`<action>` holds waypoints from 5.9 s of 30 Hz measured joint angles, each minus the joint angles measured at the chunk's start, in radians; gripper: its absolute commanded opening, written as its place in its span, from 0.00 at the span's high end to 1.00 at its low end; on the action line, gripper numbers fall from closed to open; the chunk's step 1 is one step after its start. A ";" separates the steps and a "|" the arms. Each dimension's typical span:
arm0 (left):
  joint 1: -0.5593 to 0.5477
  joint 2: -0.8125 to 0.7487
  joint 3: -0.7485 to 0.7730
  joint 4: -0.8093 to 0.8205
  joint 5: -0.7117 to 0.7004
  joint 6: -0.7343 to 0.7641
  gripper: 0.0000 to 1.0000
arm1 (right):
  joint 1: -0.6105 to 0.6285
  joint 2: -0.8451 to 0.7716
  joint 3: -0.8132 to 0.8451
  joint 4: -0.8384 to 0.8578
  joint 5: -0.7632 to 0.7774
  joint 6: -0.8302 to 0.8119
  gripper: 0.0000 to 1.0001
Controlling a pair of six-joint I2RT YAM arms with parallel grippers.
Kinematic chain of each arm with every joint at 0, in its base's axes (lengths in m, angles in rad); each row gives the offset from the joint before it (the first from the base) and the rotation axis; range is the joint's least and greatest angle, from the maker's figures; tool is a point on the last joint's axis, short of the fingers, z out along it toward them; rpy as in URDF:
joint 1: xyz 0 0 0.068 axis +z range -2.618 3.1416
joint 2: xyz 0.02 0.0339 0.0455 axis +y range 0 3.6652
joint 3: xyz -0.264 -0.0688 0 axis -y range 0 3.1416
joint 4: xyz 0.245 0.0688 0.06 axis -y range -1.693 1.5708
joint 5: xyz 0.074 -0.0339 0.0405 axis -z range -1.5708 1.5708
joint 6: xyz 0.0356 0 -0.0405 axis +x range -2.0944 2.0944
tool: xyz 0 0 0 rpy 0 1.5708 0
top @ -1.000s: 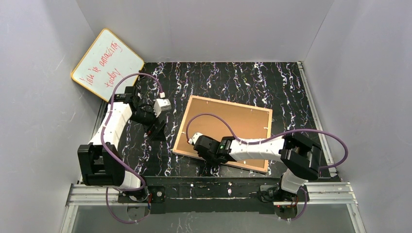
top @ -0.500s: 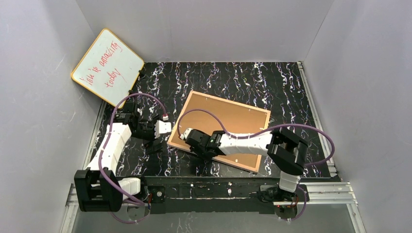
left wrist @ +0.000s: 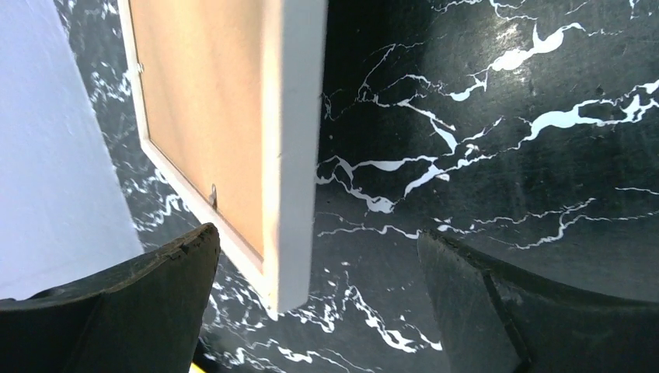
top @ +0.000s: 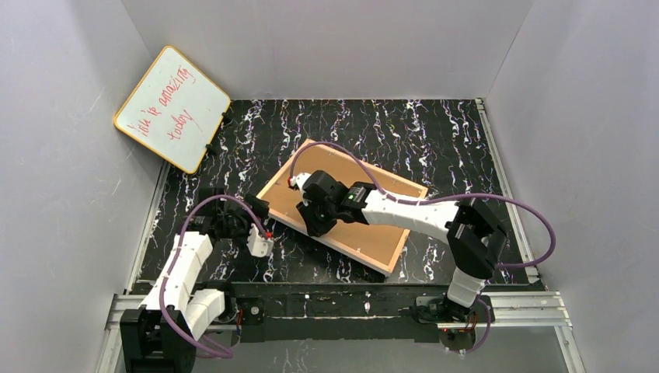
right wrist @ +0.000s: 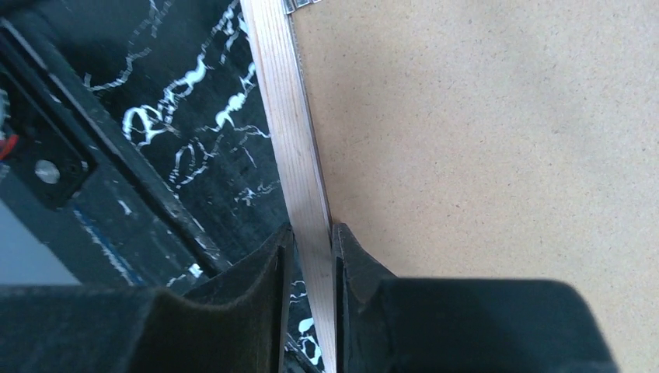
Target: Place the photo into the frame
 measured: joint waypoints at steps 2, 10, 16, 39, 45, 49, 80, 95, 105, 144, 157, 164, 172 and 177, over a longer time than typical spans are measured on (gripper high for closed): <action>-0.002 -0.012 -0.033 0.036 0.017 0.045 0.06 | -0.018 -0.009 0.014 0.001 -0.031 0.012 0.99; -0.099 0.034 -0.137 0.338 0.055 0.121 0.12 | -0.049 -0.011 0.051 0.002 -0.107 0.050 0.99; -0.198 0.136 -0.111 0.495 0.018 0.133 0.38 | -0.072 -0.011 0.061 -0.001 -0.143 0.062 0.99; -0.218 0.132 0.028 0.464 -0.027 -0.047 0.76 | 0.021 -0.303 0.068 -0.148 0.217 -0.167 0.01; -0.218 0.131 0.083 0.384 -0.027 -0.078 0.76 | 0.190 -0.323 -0.010 -0.175 0.383 -0.321 0.01; -0.218 0.121 0.090 0.355 -0.027 -0.085 0.74 | 0.195 -0.323 -0.014 -0.187 0.450 -0.380 0.01; -0.223 0.067 0.113 0.415 -0.024 -0.209 0.03 | 0.217 -0.245 -0.116 -0.048 0.740 -0.539 0.78; -0.190 -0.027 0.206 0.603 -0.132 -0.600 0.02 | 0.119 -0.179 0.192 -0.207 0.665 -0.418 0.84; -0.071 0.195 0.723 0.353 -0.211 -1.146 0.02 | -0.208 -0.052 0.583 -0.397 0.375 -0.220 0.87; 0.137 0.331 0.472 0.235 -0.047 -1.769 0.02 | -0.917 -0.378 -0.265 -0.010 -0.539 0.426 0.83; 0.137 0.352 0.278 0.429 -0.159 -1.758 0.02 | -0.923 -0.234 -0.465 0.285 -0.618 0.359 0.57; 0.137 0.364 0.223 0.502 -0.177 -1.775 0.02 | -0.925 -0.123 -0.492 0.303 -0.541 0.281 0.04; 0.137 0.377 0.203 0.576 -0.247 -1.843 0.02 | -0.923 -0.101 -0.402 0.243 -0.350 0.231 0.01; 0.137 0.421 0.203 0.586 -0.274 -1.858 0.02 | -0.923 -0.122 -0.373 0.189 -0.098 0.230 0.01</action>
